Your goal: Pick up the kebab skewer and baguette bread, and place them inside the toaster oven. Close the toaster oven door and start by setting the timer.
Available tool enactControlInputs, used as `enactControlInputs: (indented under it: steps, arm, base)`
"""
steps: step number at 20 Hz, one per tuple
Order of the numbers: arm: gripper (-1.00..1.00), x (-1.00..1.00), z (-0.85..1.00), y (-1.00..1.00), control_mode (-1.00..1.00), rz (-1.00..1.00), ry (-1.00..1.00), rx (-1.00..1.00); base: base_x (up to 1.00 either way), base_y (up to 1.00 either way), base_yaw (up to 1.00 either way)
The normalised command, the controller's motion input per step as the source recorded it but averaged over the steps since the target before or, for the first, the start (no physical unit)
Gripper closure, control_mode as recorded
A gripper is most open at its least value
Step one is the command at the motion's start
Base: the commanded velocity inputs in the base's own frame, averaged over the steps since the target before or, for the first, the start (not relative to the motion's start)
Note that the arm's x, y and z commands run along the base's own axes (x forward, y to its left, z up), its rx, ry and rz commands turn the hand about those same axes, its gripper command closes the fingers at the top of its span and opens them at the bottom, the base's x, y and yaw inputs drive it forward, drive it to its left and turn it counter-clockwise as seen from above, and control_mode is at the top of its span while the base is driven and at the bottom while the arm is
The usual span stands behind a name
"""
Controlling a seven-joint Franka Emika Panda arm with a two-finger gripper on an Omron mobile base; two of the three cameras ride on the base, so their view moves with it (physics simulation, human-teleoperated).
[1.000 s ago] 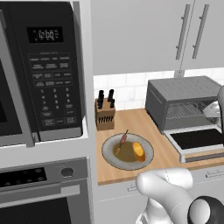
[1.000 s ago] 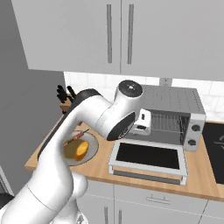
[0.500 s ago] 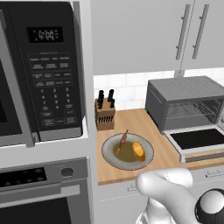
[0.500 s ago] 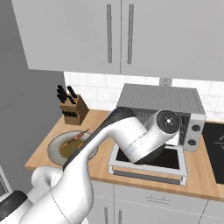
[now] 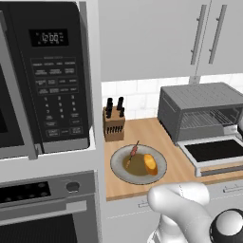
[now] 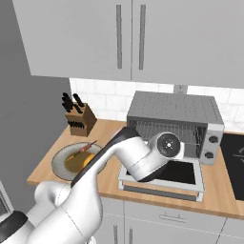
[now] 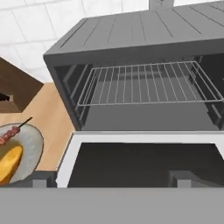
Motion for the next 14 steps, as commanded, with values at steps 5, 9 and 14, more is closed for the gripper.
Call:
enactControlInputs:
  steps: [5,9,14]
  arm:
    - [-1.00,0.44,-0.30,-0.03,-1.00,-0.05,-0.03,-0.01]
    - [-1.00,0.19,-0.30,-0.19,-1.00,0.00,-0.11,0.00]
    - [-1.00,0.00,-0.01,-0.19,-1.00,0.00,-0.28,0.00]
  base:
    - [0.00,0.00,0.00]
    - [0.00,0.00,0.00]
    - [0.00,0.00,0.00]
